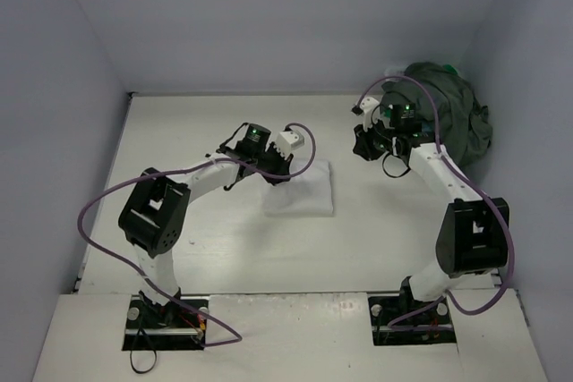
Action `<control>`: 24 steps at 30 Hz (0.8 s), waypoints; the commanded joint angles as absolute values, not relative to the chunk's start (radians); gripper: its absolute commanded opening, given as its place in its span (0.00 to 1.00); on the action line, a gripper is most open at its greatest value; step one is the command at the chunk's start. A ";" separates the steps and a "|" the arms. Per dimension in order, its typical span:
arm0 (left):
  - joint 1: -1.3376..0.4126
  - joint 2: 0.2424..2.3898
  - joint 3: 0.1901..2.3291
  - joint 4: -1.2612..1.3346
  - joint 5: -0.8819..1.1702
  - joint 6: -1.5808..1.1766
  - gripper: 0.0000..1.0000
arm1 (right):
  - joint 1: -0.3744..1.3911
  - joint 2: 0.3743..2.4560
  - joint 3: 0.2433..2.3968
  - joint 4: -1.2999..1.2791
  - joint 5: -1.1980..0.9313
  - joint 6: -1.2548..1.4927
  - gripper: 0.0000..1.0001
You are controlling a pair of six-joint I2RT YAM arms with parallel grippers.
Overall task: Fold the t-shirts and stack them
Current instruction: Put the neatly folded tshirt into the corner of the board with the left arm
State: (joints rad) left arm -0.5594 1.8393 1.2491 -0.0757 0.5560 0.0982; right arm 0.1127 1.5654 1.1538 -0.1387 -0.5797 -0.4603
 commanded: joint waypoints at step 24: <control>-0.563 1.827 1.357 -0.116 0.410 0.141 0.00 | 0.123 1.482 1.135 -0.192 -0.678 -0.495 0.16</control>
